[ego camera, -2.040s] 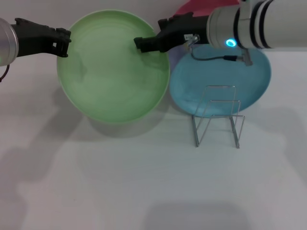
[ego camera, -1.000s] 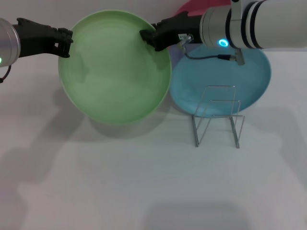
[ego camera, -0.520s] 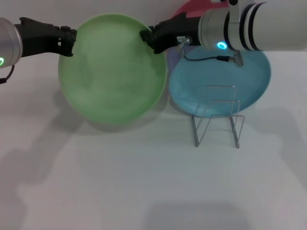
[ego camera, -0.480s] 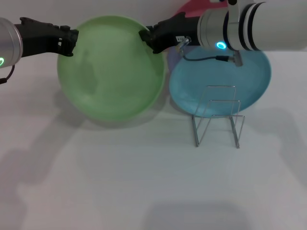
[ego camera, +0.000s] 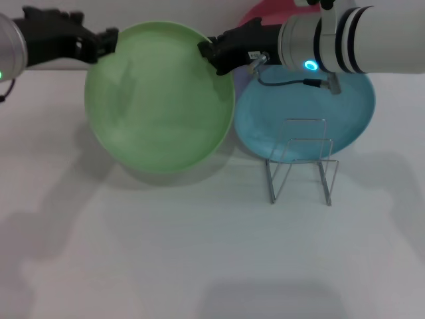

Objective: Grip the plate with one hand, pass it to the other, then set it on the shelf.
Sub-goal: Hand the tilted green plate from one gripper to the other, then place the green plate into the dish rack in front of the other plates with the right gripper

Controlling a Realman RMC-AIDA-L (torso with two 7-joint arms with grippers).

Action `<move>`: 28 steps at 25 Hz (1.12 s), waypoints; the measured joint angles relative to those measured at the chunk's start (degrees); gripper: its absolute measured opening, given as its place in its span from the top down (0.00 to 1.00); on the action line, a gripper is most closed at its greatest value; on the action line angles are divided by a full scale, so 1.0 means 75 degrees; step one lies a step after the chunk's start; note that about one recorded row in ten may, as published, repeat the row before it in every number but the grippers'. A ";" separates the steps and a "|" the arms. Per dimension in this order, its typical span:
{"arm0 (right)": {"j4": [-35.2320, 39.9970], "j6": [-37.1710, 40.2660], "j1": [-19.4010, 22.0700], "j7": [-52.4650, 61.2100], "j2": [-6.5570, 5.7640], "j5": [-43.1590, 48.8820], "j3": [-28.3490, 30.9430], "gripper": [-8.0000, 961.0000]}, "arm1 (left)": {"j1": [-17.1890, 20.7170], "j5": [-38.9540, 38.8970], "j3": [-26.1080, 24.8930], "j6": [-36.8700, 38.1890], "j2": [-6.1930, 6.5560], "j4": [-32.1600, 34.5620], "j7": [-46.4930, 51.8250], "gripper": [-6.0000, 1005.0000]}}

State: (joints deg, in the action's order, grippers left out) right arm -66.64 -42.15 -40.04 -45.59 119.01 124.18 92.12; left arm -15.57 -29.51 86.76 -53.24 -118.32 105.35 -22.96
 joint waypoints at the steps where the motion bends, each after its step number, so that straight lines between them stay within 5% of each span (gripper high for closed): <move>1: -0.0002 0.0025 0.0018 0.0000 0.0000 0.0007 0.0010 0.95 | 0.0138 0.0017 0.0070 0.0332 -0.0003 0.0075 -0.0176 0.61; 4: -0.0067 0.0067 0.0100 0.0000 0.0000 0.0011 0.0090 0.95 | 0.0684 0.0058 0.0393 0.1969 -0.0008 0.0223 -0.0634 0.49; 8: -0.0620 0.0236 0.0431 -0.0044 0.0000 -0.0016 0.0130 0.95 | 0.1813 0.0002 0.0992 0.6023 -0.0008 -0.0138 -0.0724 0.33; 12: -0.1731 0.0486 0.1157 -0.0600 0.0012 -0.0461 0.0005 0.96 | 0.2361 -0.0022 0.1750 1.0363 0.0004 -0.1816 -0.0202 0.21; 15: -0.2545 0.0675 0.1935 -0.1708 0.0020 -0.1671 -0.0134 0.96 | 0.2294 -0.0014 0.1948 1.2235 0.0005 -0.3296 0.0396 0.21; 21: -0.2882 0.0714 0.3637 -0.6429 0.0023 -0.5943 -0.0342 0.96 | 0.1962 0.0050 0.2003 1.3595 0.0012 -0.5124 0.1441 0.20; 28: -0.0994 -0.1968 0.4717 -1.1548 0.0013 -1.0100 0.0131 0.95 | 0.1435 0.0071 0.1983 1.4347 0.0019 -0.7290 0.2532 0.20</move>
State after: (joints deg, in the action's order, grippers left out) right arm -74.09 -56.91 -4.66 -132.20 119.10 48.43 93.11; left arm -4.81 -28.98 101.64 54.36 -118.18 50.67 -3.98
